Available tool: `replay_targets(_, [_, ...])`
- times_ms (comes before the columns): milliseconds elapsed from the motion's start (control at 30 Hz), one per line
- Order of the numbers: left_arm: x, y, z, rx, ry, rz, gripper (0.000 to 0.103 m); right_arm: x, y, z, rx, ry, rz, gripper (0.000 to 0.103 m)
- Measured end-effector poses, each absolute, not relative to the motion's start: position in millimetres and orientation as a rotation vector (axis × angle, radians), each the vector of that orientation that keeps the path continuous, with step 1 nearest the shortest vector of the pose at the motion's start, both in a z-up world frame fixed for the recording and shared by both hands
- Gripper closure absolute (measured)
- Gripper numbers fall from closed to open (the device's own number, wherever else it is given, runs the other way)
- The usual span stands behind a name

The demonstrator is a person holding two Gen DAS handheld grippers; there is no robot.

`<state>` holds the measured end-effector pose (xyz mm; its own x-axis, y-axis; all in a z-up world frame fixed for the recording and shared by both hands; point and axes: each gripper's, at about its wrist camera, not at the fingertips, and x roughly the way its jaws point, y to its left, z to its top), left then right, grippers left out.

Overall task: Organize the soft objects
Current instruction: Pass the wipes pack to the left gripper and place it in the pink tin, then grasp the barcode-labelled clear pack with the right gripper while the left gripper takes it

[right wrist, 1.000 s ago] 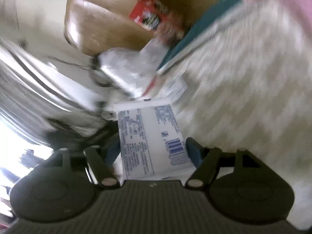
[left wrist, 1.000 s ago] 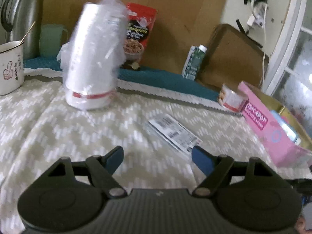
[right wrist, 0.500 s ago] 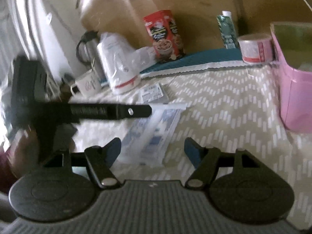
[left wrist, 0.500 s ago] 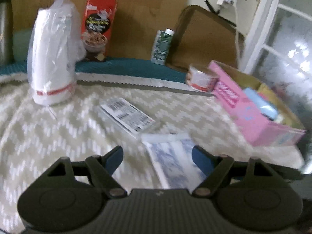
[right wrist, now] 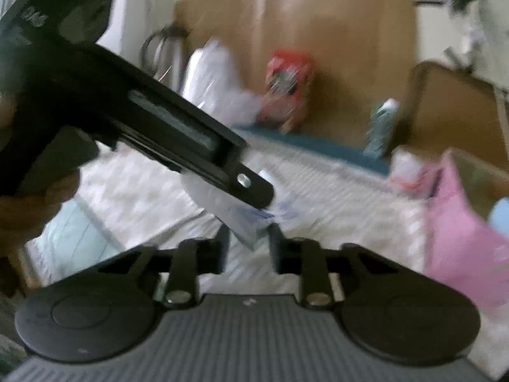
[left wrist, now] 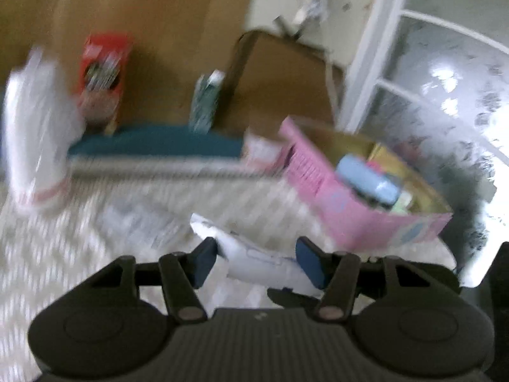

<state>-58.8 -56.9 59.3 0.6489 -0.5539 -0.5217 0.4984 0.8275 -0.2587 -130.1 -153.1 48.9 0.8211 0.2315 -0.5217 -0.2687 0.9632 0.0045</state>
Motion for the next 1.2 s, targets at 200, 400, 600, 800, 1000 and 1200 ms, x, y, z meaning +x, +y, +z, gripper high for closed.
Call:
replay_targets(200, [-54,-95,83,-0.051,0.558,-0.657,0.048,-129,-184,70,0.011,0.484,0.169,0.08])
replay_targets(400, [-61,-122,102,-0.021,0.494,-0.697,0.048,-139,-197,85,0.027,0.422,0.104,0.08])
replay_targets(600, [-56,-177,122,0.056,0.425,-0.79,0.047,-147,-224,96,0.037,0.338,-0.029,0.08])
replay_targets(800, [-39,-241,114,0.092,0.388,-0.898,0.027,-149,-267,95,0.026,0.339,-0.188,0.074])
replay_targets(1000, [5,-281,86,0.179,0.435,-0.712,0.032,-119,-313,71,0.004,0.468,-0.341,0.06])
replay_targets(1200, [0,-257,86,0.114,0.45,-0.721,0.031,-146,-316,68,0.077,0.45,-0.323,0.06])
